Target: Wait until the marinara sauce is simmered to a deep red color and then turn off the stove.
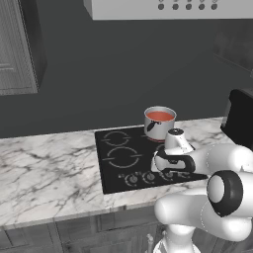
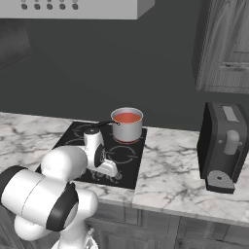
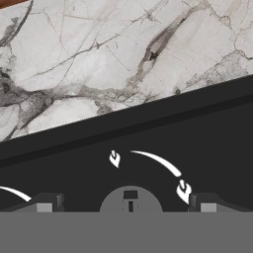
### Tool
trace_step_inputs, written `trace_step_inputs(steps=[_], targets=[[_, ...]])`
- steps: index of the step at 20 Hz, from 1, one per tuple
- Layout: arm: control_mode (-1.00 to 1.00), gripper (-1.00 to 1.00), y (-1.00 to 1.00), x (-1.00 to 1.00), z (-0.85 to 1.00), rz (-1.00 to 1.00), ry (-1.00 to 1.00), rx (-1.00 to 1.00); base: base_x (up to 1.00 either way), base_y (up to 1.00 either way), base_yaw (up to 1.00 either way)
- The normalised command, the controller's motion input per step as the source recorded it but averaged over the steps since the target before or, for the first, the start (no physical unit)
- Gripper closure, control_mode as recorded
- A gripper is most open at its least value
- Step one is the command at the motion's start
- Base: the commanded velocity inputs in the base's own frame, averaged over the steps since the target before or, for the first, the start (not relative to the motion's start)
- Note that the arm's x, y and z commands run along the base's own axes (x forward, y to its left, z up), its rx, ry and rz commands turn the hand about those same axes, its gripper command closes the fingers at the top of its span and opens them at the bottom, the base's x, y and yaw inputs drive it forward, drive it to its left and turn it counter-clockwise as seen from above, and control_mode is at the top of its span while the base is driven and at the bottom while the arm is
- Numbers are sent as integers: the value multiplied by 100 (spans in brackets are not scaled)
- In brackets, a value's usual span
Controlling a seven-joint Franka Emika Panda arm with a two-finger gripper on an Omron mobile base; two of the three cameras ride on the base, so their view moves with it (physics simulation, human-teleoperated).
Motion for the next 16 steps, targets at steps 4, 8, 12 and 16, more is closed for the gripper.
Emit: trace_step_inputs(steps=[4, 8, 12, 16], targets=[[-100, -100, 0, 0, 0, 0, 0, 0, 0, 0, 0], [-100, -100, 0, 0, 0, 0, 0, 0, 0, 0, 0], [-100, -100, 0, 0, 0, 0, 0, 0, 0, 0, 0], [-100, -100, 0, 0, 0, 0, 0, 0, 0, 0, 0]])
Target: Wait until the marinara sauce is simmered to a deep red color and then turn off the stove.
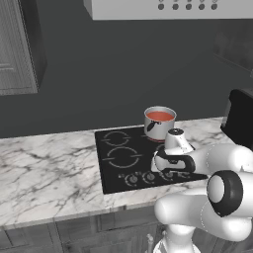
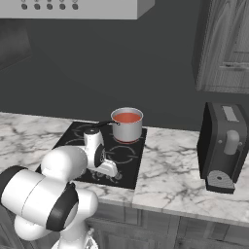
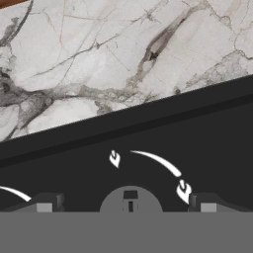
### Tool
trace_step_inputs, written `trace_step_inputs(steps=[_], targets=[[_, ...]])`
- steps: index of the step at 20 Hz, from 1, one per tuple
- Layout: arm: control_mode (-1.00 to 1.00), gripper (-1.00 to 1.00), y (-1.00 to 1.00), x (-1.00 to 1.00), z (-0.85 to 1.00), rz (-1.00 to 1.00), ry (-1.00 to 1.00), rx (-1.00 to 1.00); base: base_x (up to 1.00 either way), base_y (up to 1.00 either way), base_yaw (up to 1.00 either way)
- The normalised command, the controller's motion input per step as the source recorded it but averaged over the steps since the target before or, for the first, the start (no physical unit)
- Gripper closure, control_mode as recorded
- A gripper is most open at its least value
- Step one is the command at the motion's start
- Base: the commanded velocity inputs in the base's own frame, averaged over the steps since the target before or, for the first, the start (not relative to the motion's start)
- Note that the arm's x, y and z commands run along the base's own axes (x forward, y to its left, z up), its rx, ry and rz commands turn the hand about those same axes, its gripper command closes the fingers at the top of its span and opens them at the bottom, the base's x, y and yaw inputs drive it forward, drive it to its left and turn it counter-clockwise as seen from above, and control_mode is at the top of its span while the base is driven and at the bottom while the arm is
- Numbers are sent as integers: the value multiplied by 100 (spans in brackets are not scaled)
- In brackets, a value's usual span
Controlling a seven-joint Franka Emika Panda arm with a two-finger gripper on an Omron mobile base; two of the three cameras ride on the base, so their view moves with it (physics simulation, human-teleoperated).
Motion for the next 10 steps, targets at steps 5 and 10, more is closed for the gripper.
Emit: trace_step_inputs(steps=[5, 10], targets=[[-100, -100, 0, 0, 0, 0, 0, 0, 0, 0, 0], [-100, -100, 0, 0, 0, 0, 0, 0, 0, 0, 0]])
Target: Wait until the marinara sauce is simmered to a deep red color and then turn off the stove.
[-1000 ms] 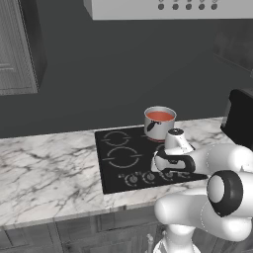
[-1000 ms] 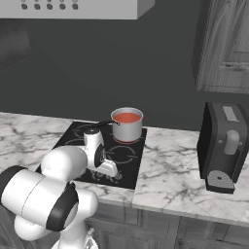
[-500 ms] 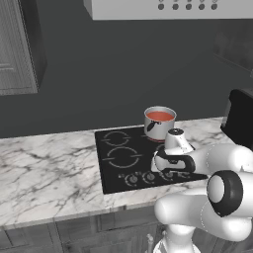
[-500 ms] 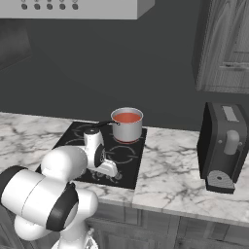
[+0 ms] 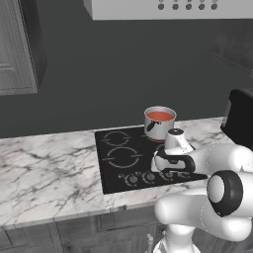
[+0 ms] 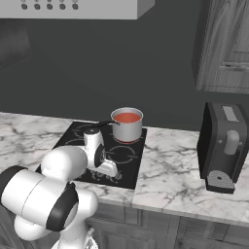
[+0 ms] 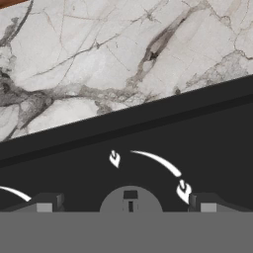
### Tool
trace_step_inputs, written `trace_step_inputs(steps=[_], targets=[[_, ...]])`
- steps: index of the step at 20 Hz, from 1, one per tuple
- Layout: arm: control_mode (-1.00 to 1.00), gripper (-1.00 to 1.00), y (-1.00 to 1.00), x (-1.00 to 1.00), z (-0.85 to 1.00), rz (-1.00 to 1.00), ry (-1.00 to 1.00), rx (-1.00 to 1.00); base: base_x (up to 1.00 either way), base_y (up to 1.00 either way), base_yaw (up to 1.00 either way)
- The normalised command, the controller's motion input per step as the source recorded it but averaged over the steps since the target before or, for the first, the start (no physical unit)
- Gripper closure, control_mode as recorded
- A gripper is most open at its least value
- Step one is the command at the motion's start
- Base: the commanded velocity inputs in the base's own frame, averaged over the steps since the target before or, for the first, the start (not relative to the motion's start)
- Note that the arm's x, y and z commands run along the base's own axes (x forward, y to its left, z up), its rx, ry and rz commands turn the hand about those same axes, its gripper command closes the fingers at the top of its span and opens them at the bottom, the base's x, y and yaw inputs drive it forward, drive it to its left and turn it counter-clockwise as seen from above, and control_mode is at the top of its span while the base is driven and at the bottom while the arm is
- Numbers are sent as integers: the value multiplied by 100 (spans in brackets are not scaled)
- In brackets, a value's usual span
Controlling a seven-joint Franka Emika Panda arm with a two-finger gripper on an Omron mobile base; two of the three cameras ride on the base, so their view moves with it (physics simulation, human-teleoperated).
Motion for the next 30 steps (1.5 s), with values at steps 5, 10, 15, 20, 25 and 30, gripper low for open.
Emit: trace_step_inputs(steps=[5, 10, 15, 20, 25, 30], targets=[[-100, -100, 0, 0, 0, 0, 0, 0, 0, 0, 0], [-100, -100, 0, 0, 0, 0, 0, 0, 0, 0, 0], [-100, -100, 0, 0, 0, 0, 0, 0, 0, 0, 0], [-100, -100, 0, 0, 0, 0, 0, 0, 0, 0, 0], [-100, -100, 0, 0, 0, 0, 0, 0, 0, 0, 0], [-100, -100, 0, 0, 0, 0, 0, 0, 0, 0, 0]])
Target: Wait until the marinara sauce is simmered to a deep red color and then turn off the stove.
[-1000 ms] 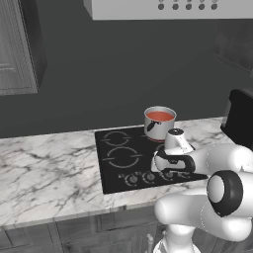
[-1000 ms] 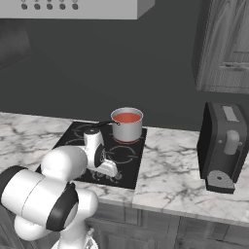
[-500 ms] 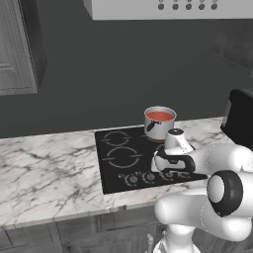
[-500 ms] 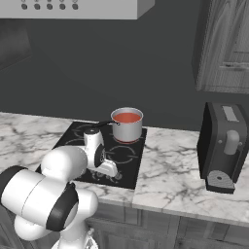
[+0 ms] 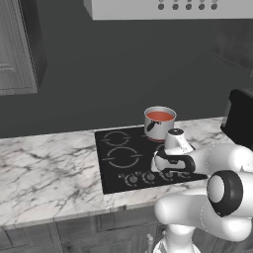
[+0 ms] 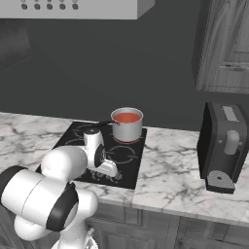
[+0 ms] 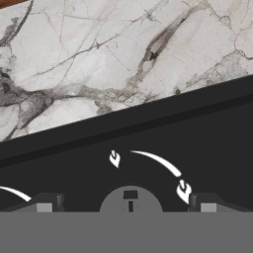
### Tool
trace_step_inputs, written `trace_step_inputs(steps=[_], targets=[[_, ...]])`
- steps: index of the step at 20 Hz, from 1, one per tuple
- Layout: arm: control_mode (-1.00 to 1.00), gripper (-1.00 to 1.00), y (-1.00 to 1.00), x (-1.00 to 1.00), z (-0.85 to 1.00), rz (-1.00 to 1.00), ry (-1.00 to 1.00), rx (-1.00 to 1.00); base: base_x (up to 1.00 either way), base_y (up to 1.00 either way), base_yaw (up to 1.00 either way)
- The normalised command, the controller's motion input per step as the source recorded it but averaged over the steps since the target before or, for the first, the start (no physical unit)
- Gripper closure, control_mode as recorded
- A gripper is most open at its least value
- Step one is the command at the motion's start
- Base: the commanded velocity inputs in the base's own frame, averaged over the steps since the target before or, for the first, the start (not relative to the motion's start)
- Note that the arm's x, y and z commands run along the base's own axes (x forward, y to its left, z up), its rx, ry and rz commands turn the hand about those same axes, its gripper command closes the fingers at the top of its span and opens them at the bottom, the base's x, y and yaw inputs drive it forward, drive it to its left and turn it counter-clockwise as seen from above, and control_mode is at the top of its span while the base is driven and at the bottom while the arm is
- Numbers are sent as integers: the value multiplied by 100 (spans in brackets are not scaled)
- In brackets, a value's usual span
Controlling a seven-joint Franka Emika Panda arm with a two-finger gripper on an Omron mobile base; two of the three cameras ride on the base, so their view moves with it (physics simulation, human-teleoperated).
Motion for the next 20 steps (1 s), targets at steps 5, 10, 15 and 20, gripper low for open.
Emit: trace_step_inputs(steps=[5, 10, 15, 20], targets=[[-100, -100, 0, 0, 0, 0, 0, 0, 0, 0, 0], [-100, -100, 0, 0, 0, 0, 0, 0, 0, 0, 0], [-100, -100, 0, 0, 0, 0, 0, 0, 0, 0, 0], [-100, -100, 0, 0, 0, 0, 0, 0, 0, 0, 0]])
